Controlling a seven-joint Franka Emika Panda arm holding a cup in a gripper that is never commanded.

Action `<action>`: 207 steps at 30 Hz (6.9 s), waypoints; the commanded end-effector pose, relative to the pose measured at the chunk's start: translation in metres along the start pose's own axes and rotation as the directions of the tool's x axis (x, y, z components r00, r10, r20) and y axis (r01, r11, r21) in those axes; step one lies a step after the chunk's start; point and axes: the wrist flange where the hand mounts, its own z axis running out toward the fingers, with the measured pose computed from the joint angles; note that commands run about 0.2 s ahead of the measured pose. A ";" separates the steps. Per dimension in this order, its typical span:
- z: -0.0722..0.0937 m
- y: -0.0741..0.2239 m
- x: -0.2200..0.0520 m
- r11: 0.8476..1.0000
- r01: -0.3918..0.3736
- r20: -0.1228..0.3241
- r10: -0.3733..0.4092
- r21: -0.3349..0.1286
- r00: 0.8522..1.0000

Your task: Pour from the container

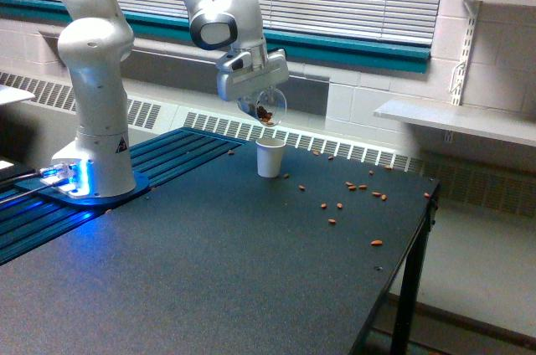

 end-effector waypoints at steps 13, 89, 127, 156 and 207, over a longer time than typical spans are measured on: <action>0.008 -0.008 -0.010 0.999 0.001 0.039 -0.003 0.054 0.999; 0.003 0.002 -0.014 0.993 -0.060 0.081 0.052 0.106 0.995; 0.015 0.007 -0.016 0.980 -0.125 0.137 0.105 0.152 0.985; 0.014 0.011 -0.015 0.967 -0.200 0.162 0.174 0.159 0.971; 0.035 0.012 -0.008 0.978 -0.188 0.172 0.170 0.091 0.970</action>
